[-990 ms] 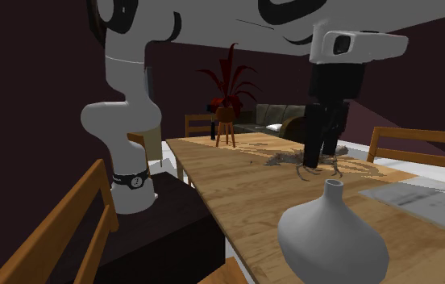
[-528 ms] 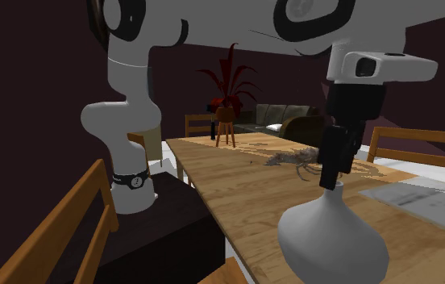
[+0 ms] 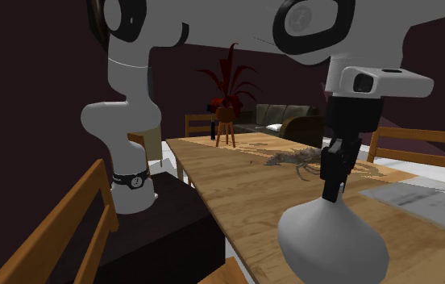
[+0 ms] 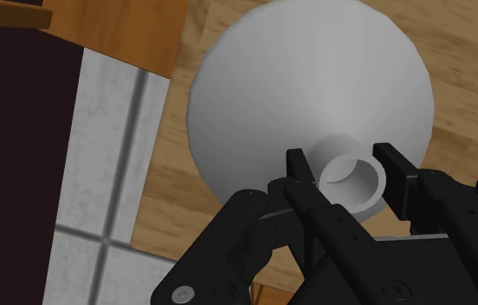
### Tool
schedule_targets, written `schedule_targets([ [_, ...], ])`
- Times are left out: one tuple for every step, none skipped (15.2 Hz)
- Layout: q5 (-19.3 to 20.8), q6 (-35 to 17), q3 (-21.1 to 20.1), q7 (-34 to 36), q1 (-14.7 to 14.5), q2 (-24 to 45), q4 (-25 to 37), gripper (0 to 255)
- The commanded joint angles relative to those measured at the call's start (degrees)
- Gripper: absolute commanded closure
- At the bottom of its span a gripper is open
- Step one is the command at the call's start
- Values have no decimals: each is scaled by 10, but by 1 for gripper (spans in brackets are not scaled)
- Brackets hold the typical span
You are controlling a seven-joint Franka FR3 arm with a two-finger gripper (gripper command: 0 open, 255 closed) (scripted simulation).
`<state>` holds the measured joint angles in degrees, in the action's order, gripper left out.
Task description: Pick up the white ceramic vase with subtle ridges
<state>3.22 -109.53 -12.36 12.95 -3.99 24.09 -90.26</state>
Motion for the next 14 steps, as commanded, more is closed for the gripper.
schedule_targets([
  [0,0,0,0,0,0,0,255],
  [0,0,0,0,0,0,0,255],
  [0,0,0,0,0,0,-1,255],
  [0,0,0,0,0,0,-1,255],
  [0,0,0,0,0,0,-1,255],
  [0,0,0,0,0,1,1,255],
  [0,7,0,0,0,-1,6,255],
  [-1,14,0,0,0,-3,10,255],
  [-1,21,-1,-1,0,-5,15,255],
  [-2,28,-1,-1,0,-7,21,255],
  [-2,35,-1,-1,0,-8,26,255],
  [-2,42,-1,-1,0,-10,32,255],
  [-3,49,-1,-1,0,-11,37,255],
  [-3,56,-2,-1,0,-12,43,255],
])
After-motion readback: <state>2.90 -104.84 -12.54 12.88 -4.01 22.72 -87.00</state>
